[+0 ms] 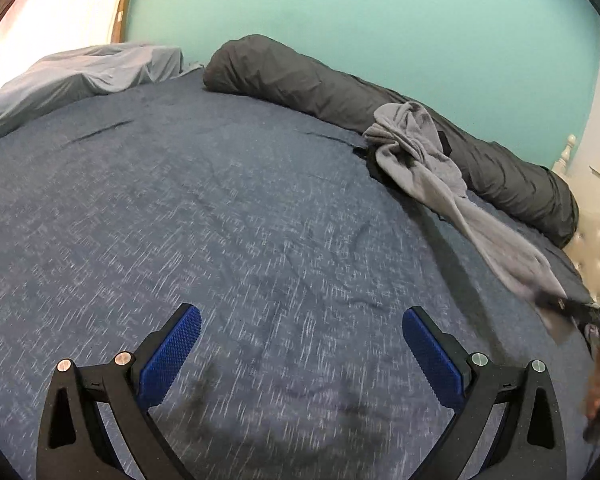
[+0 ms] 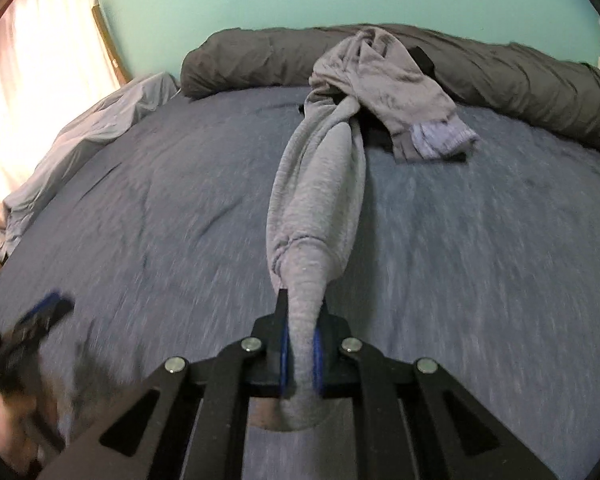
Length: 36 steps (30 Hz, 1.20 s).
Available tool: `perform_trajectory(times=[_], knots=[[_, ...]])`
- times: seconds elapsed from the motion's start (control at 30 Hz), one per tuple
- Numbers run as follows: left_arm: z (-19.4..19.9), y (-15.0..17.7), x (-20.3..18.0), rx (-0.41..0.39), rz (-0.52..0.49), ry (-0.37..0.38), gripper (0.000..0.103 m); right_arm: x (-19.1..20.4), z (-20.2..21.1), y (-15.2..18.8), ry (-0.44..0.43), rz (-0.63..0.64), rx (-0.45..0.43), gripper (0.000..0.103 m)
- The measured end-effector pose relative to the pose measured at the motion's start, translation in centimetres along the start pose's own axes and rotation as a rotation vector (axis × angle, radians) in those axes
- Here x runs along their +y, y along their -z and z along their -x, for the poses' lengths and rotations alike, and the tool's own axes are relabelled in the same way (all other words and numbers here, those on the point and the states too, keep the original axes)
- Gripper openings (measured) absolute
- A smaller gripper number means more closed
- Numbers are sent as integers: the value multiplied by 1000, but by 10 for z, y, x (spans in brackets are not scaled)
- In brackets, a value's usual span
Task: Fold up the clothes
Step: 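Pull the sweatshirt sleeve with the right tool to stretch it out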
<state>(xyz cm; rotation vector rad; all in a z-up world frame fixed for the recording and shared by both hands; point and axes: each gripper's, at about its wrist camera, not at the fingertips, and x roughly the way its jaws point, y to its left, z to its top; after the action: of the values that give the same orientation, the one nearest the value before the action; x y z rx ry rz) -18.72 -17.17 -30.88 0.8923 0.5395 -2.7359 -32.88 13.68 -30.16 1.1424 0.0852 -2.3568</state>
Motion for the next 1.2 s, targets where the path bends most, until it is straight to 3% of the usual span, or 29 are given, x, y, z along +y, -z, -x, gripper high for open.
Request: perform_trajectory(times=[0.53, 0.7, 0.97, 1.07, 1.1, 1.13, 1.2], knots=[[85, 26, -9, -65, -58, -19, 103, -15, 170, 134, 70, 85, 21, 8], [106, 41, -9, -60, -59, -14, 103, -52, 212, 167, 134, 10, 6, 8], [108, 49, -2, -47, -69, -33, 103, -123, 226, 189, 253, -167, 48, 10], [102, 47, 2, -39, -59, -35, 103, -129, 219, 181, 298, -204, 48, 16], [100, 47, 3, -37, -60, -35, 103, -129, 214, 176, 309, -207, 49, 25], [99, 46, 2, -36, -60, -34, 103, -129, 211, 171, 319, -212, 49, 41], [96, 44, 1, -37, -59, -32, 103, -133, 208, 165, 338, -229, 41, 48]])
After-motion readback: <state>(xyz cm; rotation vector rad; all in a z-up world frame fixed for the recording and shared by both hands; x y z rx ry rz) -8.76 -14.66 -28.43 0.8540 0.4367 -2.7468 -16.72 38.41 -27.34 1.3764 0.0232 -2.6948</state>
